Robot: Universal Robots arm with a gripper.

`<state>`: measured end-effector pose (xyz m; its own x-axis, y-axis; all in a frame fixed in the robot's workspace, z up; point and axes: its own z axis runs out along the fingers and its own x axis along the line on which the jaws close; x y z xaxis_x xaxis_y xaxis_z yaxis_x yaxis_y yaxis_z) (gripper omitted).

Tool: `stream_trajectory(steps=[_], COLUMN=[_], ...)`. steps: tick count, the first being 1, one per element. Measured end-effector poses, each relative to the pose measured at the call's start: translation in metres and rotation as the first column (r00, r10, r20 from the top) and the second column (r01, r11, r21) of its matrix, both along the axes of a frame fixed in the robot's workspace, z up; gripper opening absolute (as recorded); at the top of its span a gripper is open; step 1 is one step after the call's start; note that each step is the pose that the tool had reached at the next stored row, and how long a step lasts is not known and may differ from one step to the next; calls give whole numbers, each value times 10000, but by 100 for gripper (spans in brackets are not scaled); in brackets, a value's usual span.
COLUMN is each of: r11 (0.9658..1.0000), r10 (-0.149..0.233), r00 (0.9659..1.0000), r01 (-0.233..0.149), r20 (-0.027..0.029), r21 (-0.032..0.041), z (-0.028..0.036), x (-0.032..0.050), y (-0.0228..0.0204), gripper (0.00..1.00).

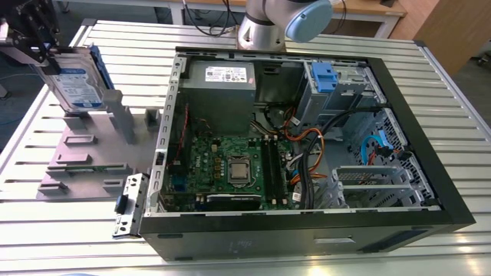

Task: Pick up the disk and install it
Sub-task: 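Pick up the disk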

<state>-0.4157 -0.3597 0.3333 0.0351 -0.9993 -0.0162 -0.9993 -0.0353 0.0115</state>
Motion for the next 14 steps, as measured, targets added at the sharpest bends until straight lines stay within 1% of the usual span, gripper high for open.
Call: stream_trajectory(steps=[14], r11=[10000], r10=[0], r00=[10000], r01=[0], r20=[1], r21=[0], z=[42], x=[0], y=[0], gripper=[36])
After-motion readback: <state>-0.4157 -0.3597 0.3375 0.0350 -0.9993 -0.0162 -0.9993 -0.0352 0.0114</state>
